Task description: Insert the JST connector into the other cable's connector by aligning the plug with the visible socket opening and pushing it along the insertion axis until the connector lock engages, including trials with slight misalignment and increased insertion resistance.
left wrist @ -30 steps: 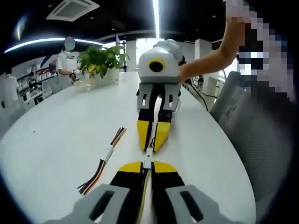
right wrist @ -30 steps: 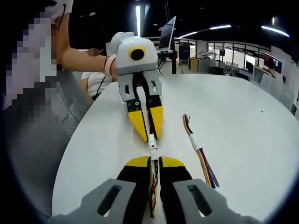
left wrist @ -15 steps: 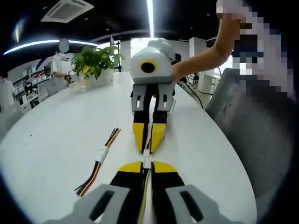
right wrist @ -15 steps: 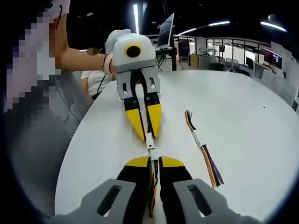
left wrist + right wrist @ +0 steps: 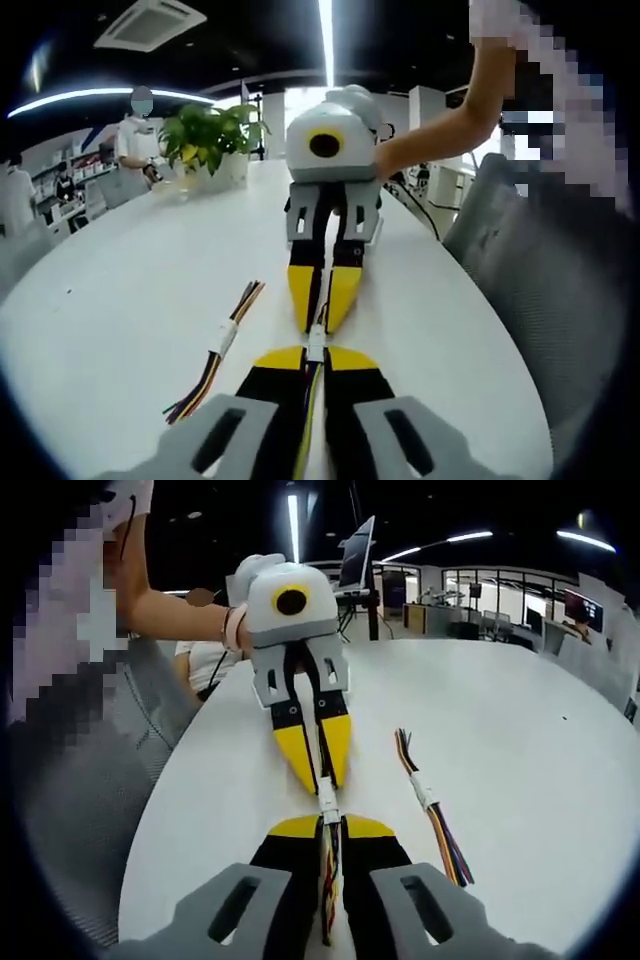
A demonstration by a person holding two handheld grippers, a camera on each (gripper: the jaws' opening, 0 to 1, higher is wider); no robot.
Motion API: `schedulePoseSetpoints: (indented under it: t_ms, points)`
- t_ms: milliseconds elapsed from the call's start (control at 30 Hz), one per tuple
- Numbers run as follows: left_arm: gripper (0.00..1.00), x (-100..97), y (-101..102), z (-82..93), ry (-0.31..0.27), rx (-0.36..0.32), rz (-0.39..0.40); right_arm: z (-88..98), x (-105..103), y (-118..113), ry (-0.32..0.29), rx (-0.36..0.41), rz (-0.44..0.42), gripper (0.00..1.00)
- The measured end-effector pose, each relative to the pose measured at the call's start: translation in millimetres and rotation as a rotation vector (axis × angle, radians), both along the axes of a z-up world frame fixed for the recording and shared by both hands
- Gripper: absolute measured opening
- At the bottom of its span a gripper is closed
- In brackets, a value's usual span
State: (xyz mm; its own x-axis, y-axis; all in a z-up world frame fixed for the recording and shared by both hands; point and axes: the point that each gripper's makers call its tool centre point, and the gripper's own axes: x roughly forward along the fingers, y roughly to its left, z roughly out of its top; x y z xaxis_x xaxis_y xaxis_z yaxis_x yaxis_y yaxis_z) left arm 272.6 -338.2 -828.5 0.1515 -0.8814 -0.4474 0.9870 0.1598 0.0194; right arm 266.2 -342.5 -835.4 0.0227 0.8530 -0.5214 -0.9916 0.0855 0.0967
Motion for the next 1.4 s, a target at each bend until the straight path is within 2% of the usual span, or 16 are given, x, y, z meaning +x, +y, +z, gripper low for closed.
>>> schedulePoseSetpoints:
  t_ms: [167,367,467,933,1400]
  points:
    - [0.00,-0.2,-2.5,0.8,-0.009,-0.004,-0.008,0.4,0.4,1.1,-0.025,-0.007,0.008,0.03]
    - [0.00,1.8,-1.8,0.8,-0.012,-0.002,-0.004,0.7,1.3,1.5,-0.024,-0.006,0.000,0.04]
    - [0.00,6.7,-1.0,0.3,-0.019,0.000,0.009,0.8,6.6,2.5,-0.063,-0.027,-0.007,0.04]
    - [0.00,23.3,0.8,-9.2,0.007,-0.003,0.060,-8.7,23.2,5.1,-0.075,-0.050,-0.031,0.04]
    - [0.00,23.1,0.2,-13.6,0.027,-0.006,0.066,-12.7,24.3,3.7,-0.078,-0.057,-0.036,0.04]
